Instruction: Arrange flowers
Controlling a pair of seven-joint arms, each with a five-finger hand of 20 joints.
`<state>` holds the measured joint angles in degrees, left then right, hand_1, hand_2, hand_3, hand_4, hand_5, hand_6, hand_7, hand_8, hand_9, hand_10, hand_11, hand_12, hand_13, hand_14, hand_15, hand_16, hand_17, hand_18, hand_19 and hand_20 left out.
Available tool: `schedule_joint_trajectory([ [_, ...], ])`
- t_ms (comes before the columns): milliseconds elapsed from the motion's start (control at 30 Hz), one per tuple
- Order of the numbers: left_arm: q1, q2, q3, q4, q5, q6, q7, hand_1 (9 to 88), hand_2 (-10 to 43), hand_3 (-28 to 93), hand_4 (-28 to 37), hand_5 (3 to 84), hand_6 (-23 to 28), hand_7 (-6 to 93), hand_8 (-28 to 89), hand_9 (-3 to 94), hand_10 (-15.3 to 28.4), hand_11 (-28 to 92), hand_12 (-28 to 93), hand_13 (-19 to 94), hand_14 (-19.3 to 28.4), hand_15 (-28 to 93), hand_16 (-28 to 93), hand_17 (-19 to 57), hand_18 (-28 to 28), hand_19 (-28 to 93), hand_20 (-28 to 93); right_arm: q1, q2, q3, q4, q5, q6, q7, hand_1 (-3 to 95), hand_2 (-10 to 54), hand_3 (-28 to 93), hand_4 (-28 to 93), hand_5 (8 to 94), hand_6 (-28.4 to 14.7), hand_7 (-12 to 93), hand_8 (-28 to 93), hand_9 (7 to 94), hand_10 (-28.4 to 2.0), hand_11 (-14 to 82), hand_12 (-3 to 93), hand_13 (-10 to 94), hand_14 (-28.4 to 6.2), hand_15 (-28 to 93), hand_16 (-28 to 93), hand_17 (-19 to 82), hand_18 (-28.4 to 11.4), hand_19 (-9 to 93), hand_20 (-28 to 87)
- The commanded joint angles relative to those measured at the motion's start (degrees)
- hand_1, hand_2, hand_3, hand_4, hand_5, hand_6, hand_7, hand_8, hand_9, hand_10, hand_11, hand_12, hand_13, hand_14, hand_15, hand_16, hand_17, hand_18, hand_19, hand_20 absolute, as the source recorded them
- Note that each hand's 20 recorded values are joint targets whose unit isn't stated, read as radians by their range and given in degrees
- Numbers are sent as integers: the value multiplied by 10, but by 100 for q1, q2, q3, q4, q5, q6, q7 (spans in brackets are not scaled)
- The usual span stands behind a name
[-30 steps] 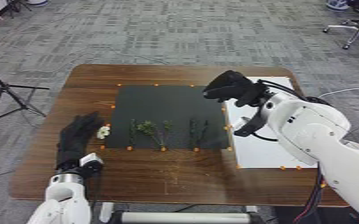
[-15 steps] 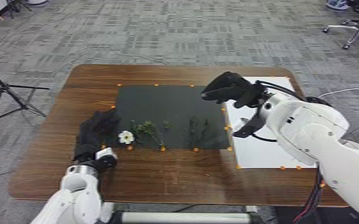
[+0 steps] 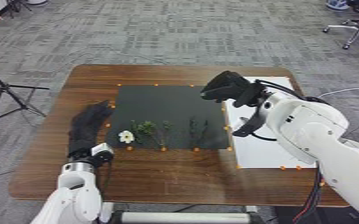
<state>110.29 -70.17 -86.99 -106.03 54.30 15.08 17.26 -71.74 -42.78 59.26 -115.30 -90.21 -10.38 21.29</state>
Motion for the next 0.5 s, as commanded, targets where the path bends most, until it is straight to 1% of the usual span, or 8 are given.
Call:
schedule_joint_trajectory([
  [33,1099,211,-1118,-156,201,65,29,243,57,702,-283,548,19,177,-74,533,147,255,149,409,165,222,4,99,101,89,197,-199,25,182,-66,8,23,60,286,32,632,-136,585,-46,117,-62,537,-188,70,174,478,-191,307,265,187,-213,462,356],
  [67,1178,193,-1283,-164,388,-89,-31,243,57,703,-283,548,19,177,-74,533,147,255,150,410,166,223,5,99,101,90,197,-240,30,211,-83,18,50,70,286,32,632,-136,585,-46,117,-62,538,-188,70,174,478,-192,308,265,187,-213,462,356],
  [100,1247,194,-1401,-161,536,-127,-41,245,55,702,-283,548,19,176,-75,533,147,254,150,413,168,226,6,100,103,92,198,-271,33,236,-95,28,81,78,286,32,632,-136,585,-46,117,-62,539,-187,70,174,478,-192,308,265,187,-213,462,356],
  [133,1306,229,-1477,-161,576,-85,-59,247,55,701,-283,548,19,176,-75,533,147,254,150,415,169,227,6,101,104,93,199,-314,27,278,-109,32,91,98,286,32,631,-136,585,-46,117,-62,542,-186,71,174,479,-192,308,265,187,-214,461,356],
  [200,1376,268,-1611,-164,435,-38,-56,249,53,700,-283,548,19,176,-75,534,148,253,150,416,170,229,6,101,105,95,200,-372,30,332,-116,57,125,127,286,33,631,-136,585,-46,117,-62,545,-187,70,173,479,-192,309,264,187,-213,461,356],
  [300,1408,218,-1808,-178,531,-26,-55,251,53,698,-283,548,18,176,-75,534,148,253,150,416,171,230,5,101,105,96,199,-443,25,427,-113,58,113,136,283,35,630,-136,585,-46,117,-62,548,-185,71,173,479,-192,309,264,187,-213,461,356],
  [400,1359,221,-1879,-178,491,-21,-28,252,52,699,-283,549,18,176,-75,535,148,252,150,418,170,232,4,100,106,96,199,-556,111,623,-74,-80,207,89,282,38,628,-136,585,-46,117,-62,549,-185,72,173,478,-192,309,264,186,-214,462,357],
  [500,1305,245,-1926,-186,540,-43,-52,253,53,697,-283,548,17,176,-75,536,148,251,151,419,170,232,4,101,106,95,199,-644,278,694,164,-1080,907,-47,289,29,633,-134,585,-44,120,-62,551,-183,73,173,483,-190,309,263,190,-212,464,358],
])
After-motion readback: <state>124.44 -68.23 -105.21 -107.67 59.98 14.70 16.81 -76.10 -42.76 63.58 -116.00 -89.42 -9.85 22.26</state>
